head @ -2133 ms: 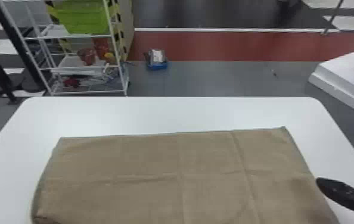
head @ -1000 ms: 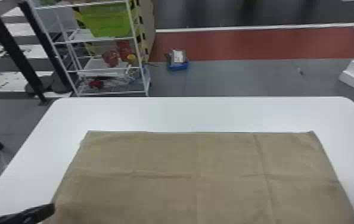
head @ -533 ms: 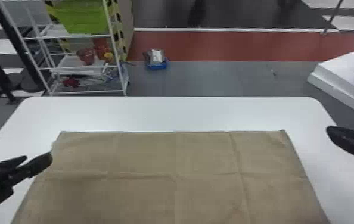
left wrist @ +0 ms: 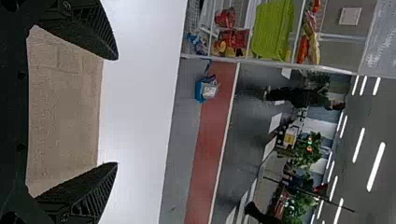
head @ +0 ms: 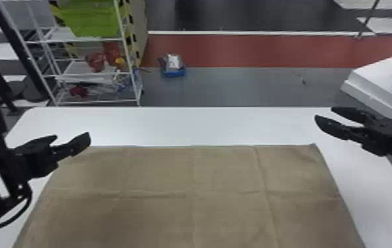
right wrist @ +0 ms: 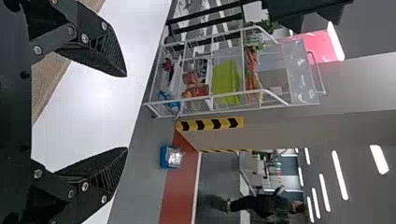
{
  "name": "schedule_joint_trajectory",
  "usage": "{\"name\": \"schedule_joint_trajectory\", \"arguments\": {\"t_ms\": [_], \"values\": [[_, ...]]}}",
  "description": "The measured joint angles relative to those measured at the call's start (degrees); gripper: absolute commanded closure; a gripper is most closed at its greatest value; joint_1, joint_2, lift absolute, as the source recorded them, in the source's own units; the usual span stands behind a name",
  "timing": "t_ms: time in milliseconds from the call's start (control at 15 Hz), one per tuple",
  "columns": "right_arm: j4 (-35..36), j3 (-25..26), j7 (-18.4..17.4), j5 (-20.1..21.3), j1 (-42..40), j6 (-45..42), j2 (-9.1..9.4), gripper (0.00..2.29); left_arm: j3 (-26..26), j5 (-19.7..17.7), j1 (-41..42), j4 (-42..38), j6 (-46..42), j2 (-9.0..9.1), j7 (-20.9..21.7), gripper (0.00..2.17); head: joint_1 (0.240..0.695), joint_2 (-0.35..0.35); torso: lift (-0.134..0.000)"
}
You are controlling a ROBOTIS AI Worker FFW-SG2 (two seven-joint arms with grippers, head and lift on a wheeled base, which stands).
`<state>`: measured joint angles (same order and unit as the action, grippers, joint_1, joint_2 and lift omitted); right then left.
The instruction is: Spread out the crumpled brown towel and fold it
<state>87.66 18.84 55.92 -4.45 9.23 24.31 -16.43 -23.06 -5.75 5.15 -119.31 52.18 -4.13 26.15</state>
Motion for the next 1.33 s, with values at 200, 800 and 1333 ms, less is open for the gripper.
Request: {"name": "schedule_joint_trajectory", "arguments": {"t_ms": [200, 800, 1333], "values": [[-9.37, -2.37, 7.02, 4.23, 8.11, -0.21, -1.19, 0.20, 2.59, 3.28, -5.17, 8.13, -4.59, -2.32, -0.08, 0.09, 0.695, 0.038, -0.124], [-17.01, -8.31, 22.22, 20.62, 16.40, -8.23, -4.57, 0.18, 4.68, 8.85, -11.10, 19.89, -4.83, -8.61, 4.14, 0.13, 0.695, 0.088, -0.124], [-15.62, -6.74, 22.22, 21.65, 11.86, -11.39, -7.19, 0.22, 6.05, 11.97, -13.55, 30.25, -11.41, -10.08, 6.62, 0.19, 0.695, 0.065, -0.124]]}}
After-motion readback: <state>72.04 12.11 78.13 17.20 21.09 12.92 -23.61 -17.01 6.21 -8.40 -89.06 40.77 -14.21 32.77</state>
